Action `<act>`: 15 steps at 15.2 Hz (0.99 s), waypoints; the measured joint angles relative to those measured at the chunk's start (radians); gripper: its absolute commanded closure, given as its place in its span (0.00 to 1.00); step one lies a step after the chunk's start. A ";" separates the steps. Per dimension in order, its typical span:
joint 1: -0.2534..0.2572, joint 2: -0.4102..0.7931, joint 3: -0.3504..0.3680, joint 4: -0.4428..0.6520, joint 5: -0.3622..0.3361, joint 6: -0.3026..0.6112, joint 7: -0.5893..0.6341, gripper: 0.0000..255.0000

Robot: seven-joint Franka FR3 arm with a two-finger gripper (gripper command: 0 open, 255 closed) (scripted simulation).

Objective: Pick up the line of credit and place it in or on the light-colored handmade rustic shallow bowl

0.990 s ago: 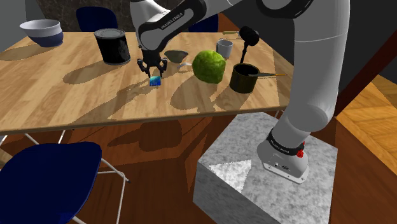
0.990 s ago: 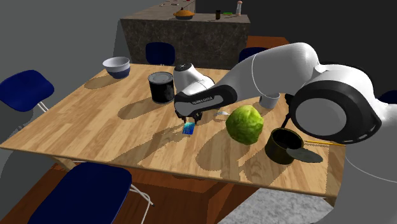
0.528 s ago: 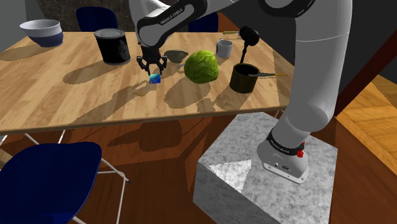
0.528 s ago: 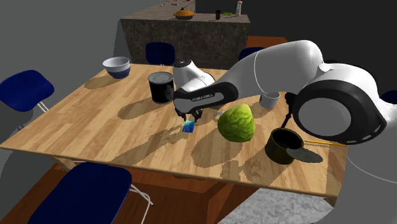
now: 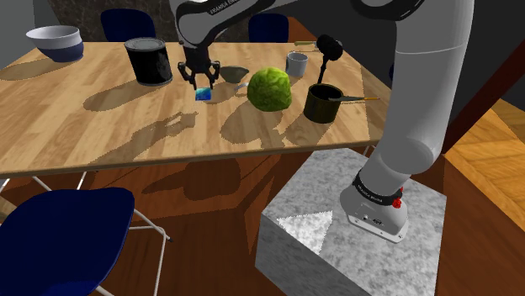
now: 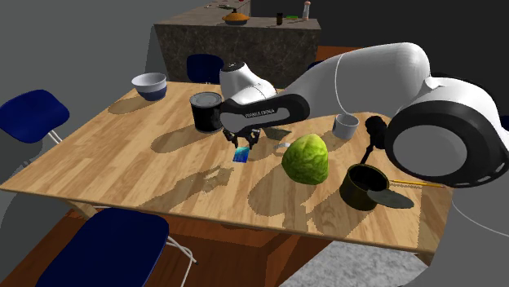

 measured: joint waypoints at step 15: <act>-0.001 -0.049 0.009 0.130 0.026 -0.175 -0.037 1.00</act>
